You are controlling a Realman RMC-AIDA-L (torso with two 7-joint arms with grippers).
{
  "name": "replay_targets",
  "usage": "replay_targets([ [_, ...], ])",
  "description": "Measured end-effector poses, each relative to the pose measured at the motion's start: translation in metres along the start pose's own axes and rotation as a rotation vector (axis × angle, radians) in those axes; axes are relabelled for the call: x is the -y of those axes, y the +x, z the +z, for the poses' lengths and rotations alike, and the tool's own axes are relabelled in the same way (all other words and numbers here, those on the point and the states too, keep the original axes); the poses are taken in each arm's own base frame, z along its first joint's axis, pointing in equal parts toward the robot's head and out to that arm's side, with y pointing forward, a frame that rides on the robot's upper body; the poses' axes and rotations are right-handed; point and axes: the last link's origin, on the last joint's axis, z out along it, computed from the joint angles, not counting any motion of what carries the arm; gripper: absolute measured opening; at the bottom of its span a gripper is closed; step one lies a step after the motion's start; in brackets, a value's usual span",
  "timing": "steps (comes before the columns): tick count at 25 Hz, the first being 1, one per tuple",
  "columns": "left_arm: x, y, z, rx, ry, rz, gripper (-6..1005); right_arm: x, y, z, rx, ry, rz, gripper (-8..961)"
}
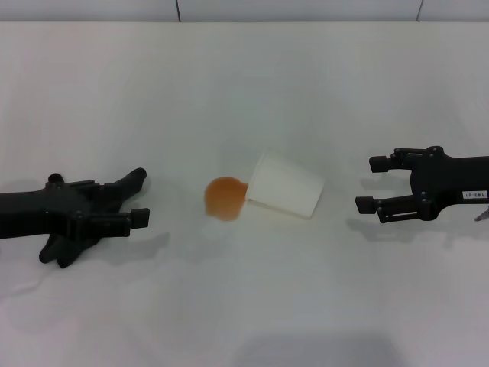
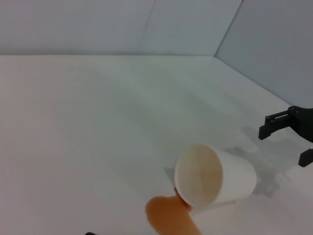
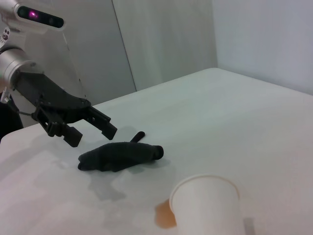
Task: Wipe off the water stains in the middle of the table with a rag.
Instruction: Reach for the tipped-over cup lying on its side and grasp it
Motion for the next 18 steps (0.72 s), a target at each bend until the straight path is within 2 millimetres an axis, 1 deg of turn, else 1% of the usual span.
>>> replay_targets([
  [12,0.000,-0.005,0.002,-0.012,0.015,0.042,893,0.000,0.000,0.000,0.000,0.000,0.000,841],
  [18,0.005,-0.014,0.009,-0.020,0.027,0.010,893,0.000,0.000,0.000,0.002,0.002,0.002,841],
])
